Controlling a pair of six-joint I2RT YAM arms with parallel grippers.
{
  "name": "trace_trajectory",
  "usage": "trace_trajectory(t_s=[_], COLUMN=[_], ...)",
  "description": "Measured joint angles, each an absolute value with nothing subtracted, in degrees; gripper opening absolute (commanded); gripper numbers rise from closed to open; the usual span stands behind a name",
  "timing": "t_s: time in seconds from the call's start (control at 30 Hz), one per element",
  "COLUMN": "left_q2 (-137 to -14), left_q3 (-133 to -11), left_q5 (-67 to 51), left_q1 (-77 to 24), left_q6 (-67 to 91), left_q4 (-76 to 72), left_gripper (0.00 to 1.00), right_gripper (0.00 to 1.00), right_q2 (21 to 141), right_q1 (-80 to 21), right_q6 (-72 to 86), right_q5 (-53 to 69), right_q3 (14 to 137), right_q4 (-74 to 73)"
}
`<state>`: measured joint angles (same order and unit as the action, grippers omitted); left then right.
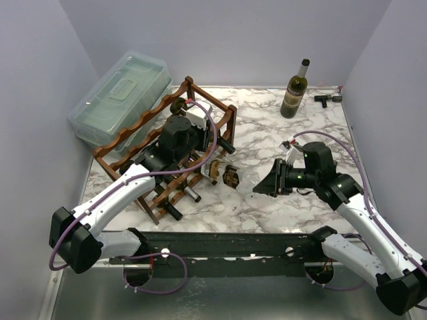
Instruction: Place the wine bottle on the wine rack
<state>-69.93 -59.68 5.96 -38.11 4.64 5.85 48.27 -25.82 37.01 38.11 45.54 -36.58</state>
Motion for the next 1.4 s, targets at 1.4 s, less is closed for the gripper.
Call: trace_trajectory(t_s=[1.4], left_q2=[-71.0], left_q3=[-59.7], left_q5=[7.6], left_q1=[-38.8], left_q6=[0.6], left_q4=[4.0], left_gripper=[0.00], right_gripper=[0.00], right_q2=[49.9], right_q1=[-25.8], right_q6=[54.0], right_q5=[40.4], right_q3=[38.3], right_q4=[-10.0])
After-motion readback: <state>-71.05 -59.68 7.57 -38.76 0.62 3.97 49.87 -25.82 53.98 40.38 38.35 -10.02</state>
